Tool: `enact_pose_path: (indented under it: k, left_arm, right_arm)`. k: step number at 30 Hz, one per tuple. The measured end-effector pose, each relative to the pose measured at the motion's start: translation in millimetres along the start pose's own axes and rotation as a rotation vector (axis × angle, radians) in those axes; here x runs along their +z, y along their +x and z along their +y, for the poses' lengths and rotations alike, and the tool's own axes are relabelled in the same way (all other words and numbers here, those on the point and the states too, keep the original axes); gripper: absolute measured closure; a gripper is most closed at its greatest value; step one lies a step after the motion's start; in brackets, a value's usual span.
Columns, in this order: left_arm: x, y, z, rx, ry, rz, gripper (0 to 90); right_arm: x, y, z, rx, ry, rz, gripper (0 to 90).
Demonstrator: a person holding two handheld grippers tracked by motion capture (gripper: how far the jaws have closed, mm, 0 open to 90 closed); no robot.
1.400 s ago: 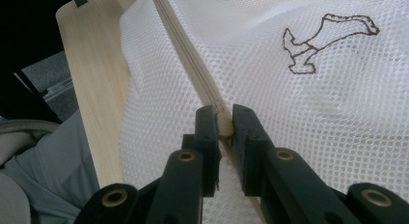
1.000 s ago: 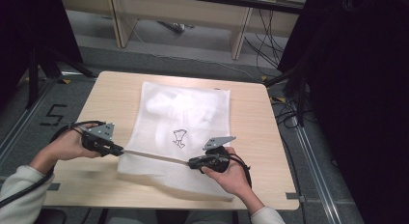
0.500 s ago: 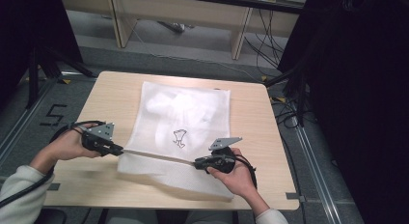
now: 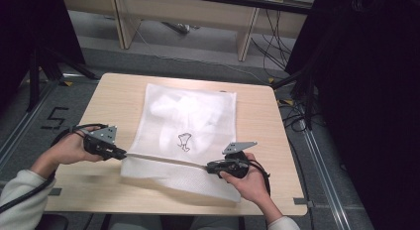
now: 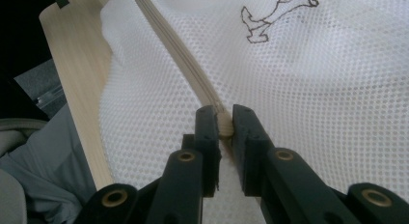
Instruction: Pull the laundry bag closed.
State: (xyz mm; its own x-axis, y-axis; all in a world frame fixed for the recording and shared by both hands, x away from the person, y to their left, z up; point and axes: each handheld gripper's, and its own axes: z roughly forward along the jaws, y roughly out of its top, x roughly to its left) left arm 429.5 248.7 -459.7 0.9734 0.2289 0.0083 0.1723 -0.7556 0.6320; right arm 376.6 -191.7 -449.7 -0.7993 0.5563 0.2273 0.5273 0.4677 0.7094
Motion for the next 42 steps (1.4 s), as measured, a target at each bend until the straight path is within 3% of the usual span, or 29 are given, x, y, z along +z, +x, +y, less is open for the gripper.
enact_pose_path:
  k: [2, 4, 8, 9, 11, 15, 17, 25, 29, 39, 40, 42]
  left_arm:
    - [-0.3, 0.1, 0.1, -0.002, -0.002, -0.002, 82.4]
    - [-0.3, 0.2, 0.1, 0.000, 0.001, 0.000, 82.4]
    - [-0.5, 1.0, -1.1, -0.002, -0.002, 0.001, 82.4]
    - [-0.5, 1.0, -1.1, -0.002, -0.002, 0.001, 82.4]
    - [-0.4, 1.0, -1.1, -0.003, -0.003, 0.000, 82.4]
    - [-0.4, 1.2, 0.2, 0.008, -0.006, 0.000, 82.4]
    - [-0.2, 0.5, -0.5, -0.005, -0.006, -0.001, 82.4]
    - [-0.4, 1.4, -1.1, -0.006, -0.004, -0.001, 82.4]
    - [-0.4, 1.4, -1.3, -0.006, -0.001, 0.002, 82.4]
    - [-0.4, 1.7, -1.5, -0.009, -0.006, -0.001, 82.4]
    - [-0.6, 2.9, -1.1, 0.010, -0.007, -0.001, 82.4]
    - [-0.3, 2.0, -1.6, -0.007, -0.003, 0.002, 82.4]
  right_arm:
    - [-1.4, -0.7, -0.7, 0.005, -0.002, -0.003, 82.3]
    - [-1.8, -2.5, -0.8, -0.021, -0.005, -0.011, 82.3]
    - [-5.8, -3.1, -3.6, 0.018, 0.013, -0.007, 82.3]
    - [-7.0, -5.1, -4.1, 0.008, 0.006, -0.014, 82.3]
    - [-9.8, -4.4, -5.4, 0.042, 0.003, -0.009, 82.3]
    - [-12.8, -7.7, -6.5, 0.013, 0.001, -0.015, 82.3]
    - [-12.4, -7.8, -6.7, 0.010, 0.002, -0.012, 82.3]
    - [-18.2, -10.1, -11.3, 0.049, 0.010, -0.018, 82.3]
    - [-18.6, -11.5, -13.1, 0.038, 0.010, -0.018, 82.3]
    - [-24.3, -16.5, -19.4, 0.065, 0.025, -0.016, 82.3]
    - [-24.3, -16.5, -19.4, 0.065, 0.025, -0.016, 82.3]
    - [-25.0, -16.4, -20.3, 0.080, 0.031, -0.017, 82.3]
